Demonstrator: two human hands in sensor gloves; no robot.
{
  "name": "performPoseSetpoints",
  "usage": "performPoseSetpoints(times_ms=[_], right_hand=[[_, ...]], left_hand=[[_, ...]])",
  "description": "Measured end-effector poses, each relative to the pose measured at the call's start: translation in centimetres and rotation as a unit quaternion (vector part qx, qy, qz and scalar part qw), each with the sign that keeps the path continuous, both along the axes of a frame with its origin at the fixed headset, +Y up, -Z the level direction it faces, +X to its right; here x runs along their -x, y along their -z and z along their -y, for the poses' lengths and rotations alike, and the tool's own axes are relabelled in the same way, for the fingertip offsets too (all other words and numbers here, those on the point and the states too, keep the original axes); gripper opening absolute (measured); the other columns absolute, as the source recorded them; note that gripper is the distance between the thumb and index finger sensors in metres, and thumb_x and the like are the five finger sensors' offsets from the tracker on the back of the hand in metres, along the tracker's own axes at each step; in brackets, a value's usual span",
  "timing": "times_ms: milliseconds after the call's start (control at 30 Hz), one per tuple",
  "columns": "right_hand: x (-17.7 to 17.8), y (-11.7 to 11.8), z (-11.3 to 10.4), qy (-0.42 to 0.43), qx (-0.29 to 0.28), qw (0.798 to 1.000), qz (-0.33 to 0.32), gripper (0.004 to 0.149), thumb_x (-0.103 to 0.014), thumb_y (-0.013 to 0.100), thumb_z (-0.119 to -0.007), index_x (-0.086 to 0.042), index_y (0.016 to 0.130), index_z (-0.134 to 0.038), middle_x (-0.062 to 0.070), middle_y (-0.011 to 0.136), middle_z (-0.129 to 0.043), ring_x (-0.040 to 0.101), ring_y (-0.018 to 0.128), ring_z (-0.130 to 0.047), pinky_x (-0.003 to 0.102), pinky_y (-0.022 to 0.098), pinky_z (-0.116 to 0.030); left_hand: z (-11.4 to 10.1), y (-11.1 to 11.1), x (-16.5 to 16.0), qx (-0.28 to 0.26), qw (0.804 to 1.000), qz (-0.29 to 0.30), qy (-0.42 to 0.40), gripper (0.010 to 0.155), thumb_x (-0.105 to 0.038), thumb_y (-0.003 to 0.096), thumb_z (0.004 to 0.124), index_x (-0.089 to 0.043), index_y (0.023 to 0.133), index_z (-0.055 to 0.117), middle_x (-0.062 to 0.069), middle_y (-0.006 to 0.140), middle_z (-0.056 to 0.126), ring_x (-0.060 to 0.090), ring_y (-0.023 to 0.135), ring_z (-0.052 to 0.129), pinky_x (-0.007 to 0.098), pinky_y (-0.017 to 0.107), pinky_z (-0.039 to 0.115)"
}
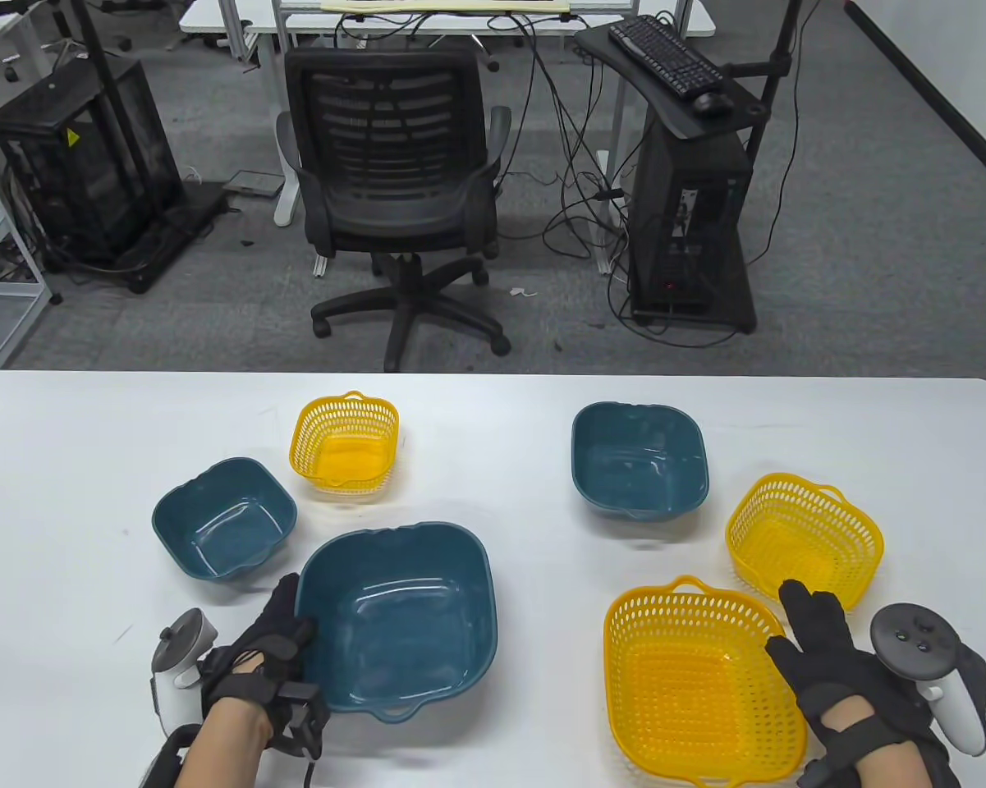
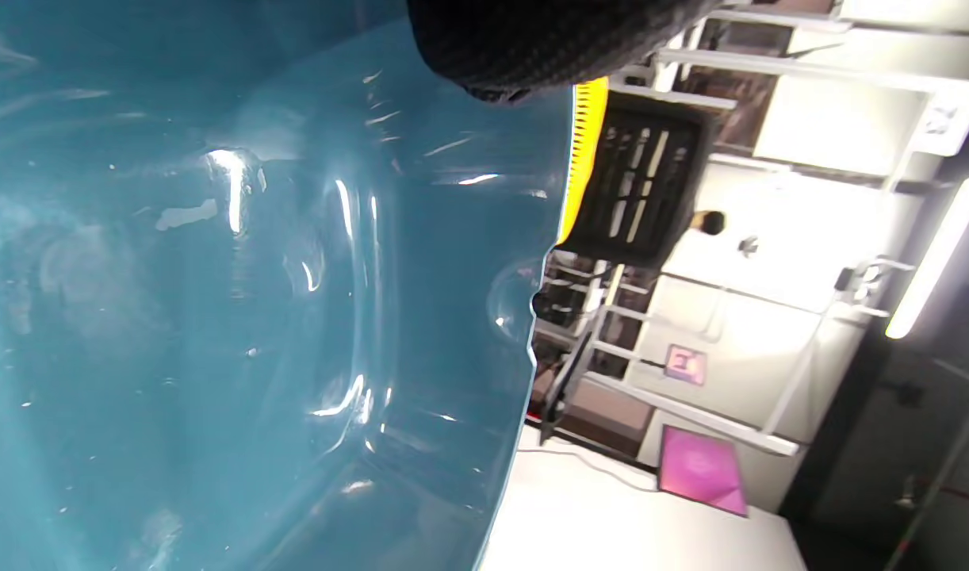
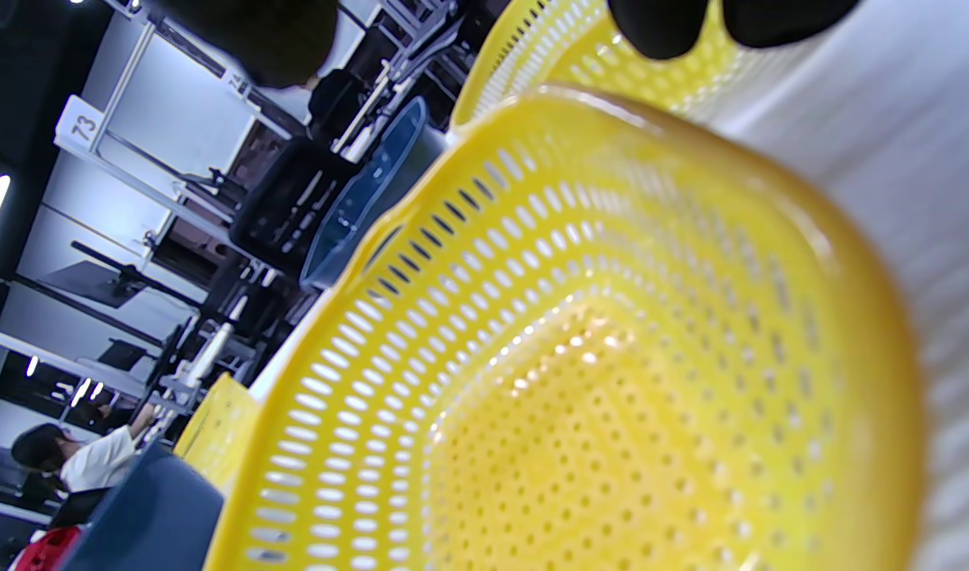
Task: Nest basins with drain baskets
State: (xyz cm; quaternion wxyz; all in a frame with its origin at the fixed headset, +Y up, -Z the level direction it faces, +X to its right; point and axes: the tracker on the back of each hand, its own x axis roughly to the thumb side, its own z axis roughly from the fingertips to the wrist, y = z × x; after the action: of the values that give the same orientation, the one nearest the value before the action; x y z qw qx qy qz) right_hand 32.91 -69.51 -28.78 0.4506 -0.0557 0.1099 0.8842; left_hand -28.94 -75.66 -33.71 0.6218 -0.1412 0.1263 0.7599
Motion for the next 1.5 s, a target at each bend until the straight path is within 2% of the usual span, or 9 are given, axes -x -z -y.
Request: performPoseSetpoints(times_ms=[100,200,467,567,800,1033,1267,1433,1500], right_hand=[[-0.1,0.0,0.0,0.001,0.0,1.0,0.003,0.069,-0.04,0.057,-0.069,-0.026,0.11,-0.028,0.019,0.114,-0.009,0.062,0.098,-0.045,0.075,0.063,-0.052],[-0.1,0.0,0.0,0.0,0.003,1.0,0.004,0.069,-0.041,0.057,-0.069,-0.025,0.11,-0.027,0.019,0.114,-0.01,0.062,0.097,-0.045,0.075,0.062,-0.053],[-0.5,-0.6,0.0,-0.059,0.049,0.996,0.044,0.073,-0.042,0.056,-0.07,-0.015,0.11,-0.029,0.026,0.113,-0.029,0.06,0.092,-0.055,0.07,0.058,-0.062],[-0.5,-0.6,0.4,-0.071,0.07,0.994,0.052,0.073,-0.042,0.055,-0.072,-0.011,0.11,-0.035,0.027,0.111,-0.04,0.058,0.087,-0.064,0.067,0.055,-0.067],[0.0,0.4,2.4,-0.102,0.118,0.986,0.063,0.077,-0.041,0.053,-0.077,-0.01,0.109,-0.034,0.027,0.11,-0.039,0.046,0.069,-0.081,0.055,0.043,-0.079],[0.0,1.3,3.5,-0.1,0.125,0.985,0.069,0.061,-0.03,0.051,-0.08,-0.004,0.103,-0.061,0.025,0.1,-0.067,0.031,0.04,-0.098,0.042,0.021,-0.088],[-0.8,0.6,1.0,-0.047,0.054,0.994,0.08,0.056,-0.029,0.05,-0.08,-0.003,0.099,-0.07,0.024,0.094,-0.076,0.031,0.033,-0.098,0.04,0.017,-0.088],[0.5,-0.7,-3.6,0.003,-0.034,0.996,0.083,0.056,-0.029,0.051,-0.08,-0.003,0.099,-0.069,0.024,0.095,-0.074,0.03,0.033,-0.098,0.039,0.016,-0.088],[3.3,-0.6,-5.5,-0.009,-0.058,0.997,0.05,0.06,-0.029,0.051,-0.079,-0.003,0.102,-0.061,0.025,0.099,-0.067,0.029,0.033,-0.098,0.038,0.017,-0.088]], left_hand=[[-3.1,-0.1,-1.9,-0.026,0.999,0.015,0.009,0.072,-0.019,0.0521,0.069,-0.028,0.113,0.031,0.009,0.117,0.038,0.043,0.107,0.047,0.058,0.071,0.054],[-4.0,-0.4,-4.3,-0.049,0.999,0.023,0.004,0.072,-0.019,0.0522,0.069,-0.029,0.113,0.032,0.008,0.118,0.038,0.042,0.107,0.046,0.058,0.072,0.053],[2.1,-1.7,-8.1,-0.004,0.999,0.031,0.008,0.071,-0.019,0.052,0.07,-0.028,0.113,0.033,0.009,0.118,0.038,0.042,0.107,0.046,0.057,0.072,0.053],[2.6,-1.8,-8.1,-0.013,0.999,0.039,0.027,0.071,-0.02,0.052,0.07,-0.029,0.113,0.035,0.008,0.118,0.039,0.041,0.108,0.046,0.057,0.072,0.052],[3.7,-1.5,-8.5,0.0,0.998,0.056,0.004,0.071,-0.02,0.0522,0.07,-0.03,0.112,0.034,0.007,0.118,0.038,0.039,0.108,0.044,0.055,0.073,0.05],[3.6,-1.6,-8.9,-0.003,0.997,0.071,0.004,0.071,-0.023,0.0528,0.069,-0.03,0.112,0.031,0.007,0.118,0.035,0.041,0.108,0.04,0.056,0.074,0.047],[3.3,-1.7,-8.7,0.009,0.997,0.08,-0.012,0.073,-0.026,0.053,0.07,-0.027,0.112,0.028,0.01,0.117,0.028,0.044,0.108,0.03,0.061,0.074,0.041],[1.6,-1.8,-7.4,-0.01,0.999,0.033,0.016,0.074,-0.032,0.053,0.071,-0.027,0.112,0.028,0.009,0.117,0.02,0.049,0.105,0.014,0.065,0.073,0.03],[1.2,-1.9,-6.7,-0.015,1.0,0.012,0.017,0.073,-0.033,0.053,0.07,-0.026,0.112,0.029,0.01,0.118,0.021,0.049,0.105,0.015,0.065,0.073,0.03]])
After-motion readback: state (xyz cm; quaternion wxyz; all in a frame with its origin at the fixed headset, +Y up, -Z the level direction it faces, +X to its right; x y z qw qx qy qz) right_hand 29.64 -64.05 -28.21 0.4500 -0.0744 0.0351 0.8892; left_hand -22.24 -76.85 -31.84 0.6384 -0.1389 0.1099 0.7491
